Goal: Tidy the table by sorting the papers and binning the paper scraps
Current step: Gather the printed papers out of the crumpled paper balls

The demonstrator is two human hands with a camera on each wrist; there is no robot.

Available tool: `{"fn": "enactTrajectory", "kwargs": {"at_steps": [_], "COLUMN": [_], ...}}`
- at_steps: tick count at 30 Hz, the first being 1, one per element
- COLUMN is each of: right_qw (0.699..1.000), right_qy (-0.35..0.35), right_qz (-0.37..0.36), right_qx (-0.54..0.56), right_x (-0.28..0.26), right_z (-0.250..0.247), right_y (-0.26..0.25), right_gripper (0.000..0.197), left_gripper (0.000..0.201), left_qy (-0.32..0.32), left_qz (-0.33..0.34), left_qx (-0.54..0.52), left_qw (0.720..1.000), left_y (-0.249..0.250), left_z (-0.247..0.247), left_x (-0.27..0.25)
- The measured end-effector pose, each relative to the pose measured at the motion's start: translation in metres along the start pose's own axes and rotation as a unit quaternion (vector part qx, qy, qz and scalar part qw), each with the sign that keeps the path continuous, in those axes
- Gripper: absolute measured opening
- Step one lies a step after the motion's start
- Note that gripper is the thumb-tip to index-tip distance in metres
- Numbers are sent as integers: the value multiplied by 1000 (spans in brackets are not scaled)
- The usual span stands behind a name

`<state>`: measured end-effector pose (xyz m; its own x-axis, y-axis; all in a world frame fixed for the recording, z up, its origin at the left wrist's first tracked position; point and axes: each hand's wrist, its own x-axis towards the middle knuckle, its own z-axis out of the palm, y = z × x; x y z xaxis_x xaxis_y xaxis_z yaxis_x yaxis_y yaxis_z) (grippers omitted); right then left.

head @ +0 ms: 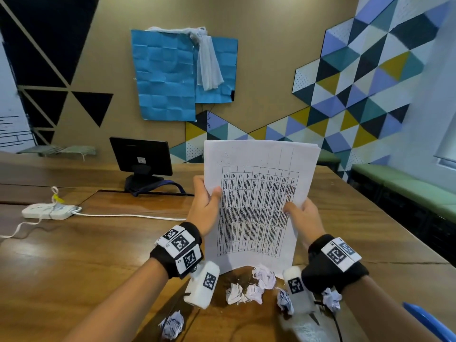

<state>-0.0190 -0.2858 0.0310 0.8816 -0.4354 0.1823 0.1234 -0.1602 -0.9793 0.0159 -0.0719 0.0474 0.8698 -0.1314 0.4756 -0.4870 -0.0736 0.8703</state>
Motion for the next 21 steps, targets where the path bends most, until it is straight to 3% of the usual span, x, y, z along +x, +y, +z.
{"fn": "enactTrajectory", "kwargs": {"at_steps": [7,13,16,21], "right_qw": [1000,1000,999,992], "right_qy": [-2,8,-5,-39], "right_qz": [26,-18,-25,33], "right_qx": [7,-4,-20,-112], "right_x": [-3,0,-3,-11], "right_z": [-1,-4,-8,-33], "right_y": [4,-6,-4,6], "right_gripper": [24,40,38,33], "left_gripper": [10,17,18,32], "left_qy": [6,50,58,43], "left_qz": [2,-10,-16,-33], "left_qx": [12,-16,-11,-6], "left_qw": [1000,999,998,999], "left_y": [-6,3,6,5], "left_z": [0,-3,-2,-4], "left_x": [1,6,6,7]}}
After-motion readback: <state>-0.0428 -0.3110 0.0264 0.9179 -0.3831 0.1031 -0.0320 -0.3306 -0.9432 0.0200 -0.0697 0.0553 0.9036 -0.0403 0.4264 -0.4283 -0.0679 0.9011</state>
